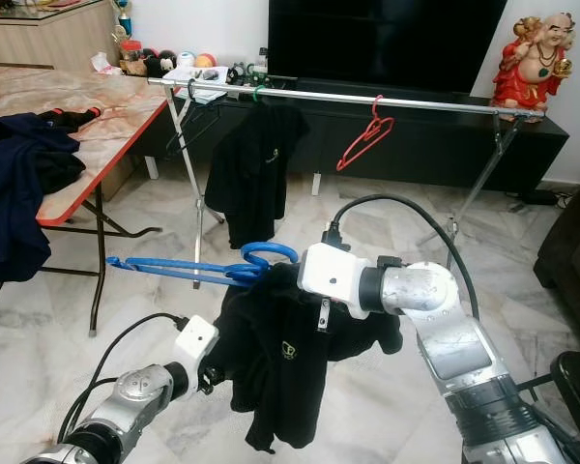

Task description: Hang hanger

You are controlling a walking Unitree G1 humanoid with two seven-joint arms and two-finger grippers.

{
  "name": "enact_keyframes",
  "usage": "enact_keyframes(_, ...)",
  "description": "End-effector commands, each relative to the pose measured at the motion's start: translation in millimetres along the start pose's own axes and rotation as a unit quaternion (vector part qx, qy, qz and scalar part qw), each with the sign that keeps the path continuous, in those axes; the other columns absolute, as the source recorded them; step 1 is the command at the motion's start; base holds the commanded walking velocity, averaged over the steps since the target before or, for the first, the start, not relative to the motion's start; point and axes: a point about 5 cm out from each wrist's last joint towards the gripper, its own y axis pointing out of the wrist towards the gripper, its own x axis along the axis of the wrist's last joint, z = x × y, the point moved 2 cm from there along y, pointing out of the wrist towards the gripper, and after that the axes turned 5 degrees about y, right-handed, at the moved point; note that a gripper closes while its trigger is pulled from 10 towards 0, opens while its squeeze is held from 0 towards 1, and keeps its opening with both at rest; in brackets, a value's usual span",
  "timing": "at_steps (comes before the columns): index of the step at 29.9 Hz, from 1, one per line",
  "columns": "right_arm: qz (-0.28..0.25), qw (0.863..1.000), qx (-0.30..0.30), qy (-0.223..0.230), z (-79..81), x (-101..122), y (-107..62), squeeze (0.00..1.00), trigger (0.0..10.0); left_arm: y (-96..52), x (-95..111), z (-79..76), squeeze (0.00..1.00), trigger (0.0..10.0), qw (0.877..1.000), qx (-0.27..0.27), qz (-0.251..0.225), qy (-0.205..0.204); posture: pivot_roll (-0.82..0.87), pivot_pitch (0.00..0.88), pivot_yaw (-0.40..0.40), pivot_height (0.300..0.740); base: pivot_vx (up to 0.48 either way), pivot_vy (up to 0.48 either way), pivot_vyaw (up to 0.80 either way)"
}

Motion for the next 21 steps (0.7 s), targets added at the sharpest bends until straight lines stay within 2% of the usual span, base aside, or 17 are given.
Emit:
enact_keyframes(1, -0.017, 1.000, -0.003, -0.013, -1.3, 9.4, -3.1, 0.00, 0.0, 2.2, 4.9, -0.6, 0.00, 0.0, 1.000, -0.005, -0.008, -0.006, -0.02, 0.003, -0.051, 0.740, 0.000, 0.000, 0.00)
enact_keyframes(19, -0.006, 1.000, -0.010, -0.005, -2.5, 5.0, -4.0, 0.00, 0.0, 2.3, 6.8, -3.4, 0.00, 0.0, 0.999, -0.028, -0.016, -0.010, -0.02, 0.018, -0.052, 0.740, 0.000, 0.000, 0.00)
enact_keyframes(21, -0.004, 1.000, -0.012, -0.004, -2.9, 3.7, -4.0, 0.00, 0.0, 1.5, 4.7, -5.5, 0.00, 0.0, 0.999, -0.047, -0.010, -0.008, -0.01, 0.019, -0.051, 0.740, 0.000, 0.000, 0.00)
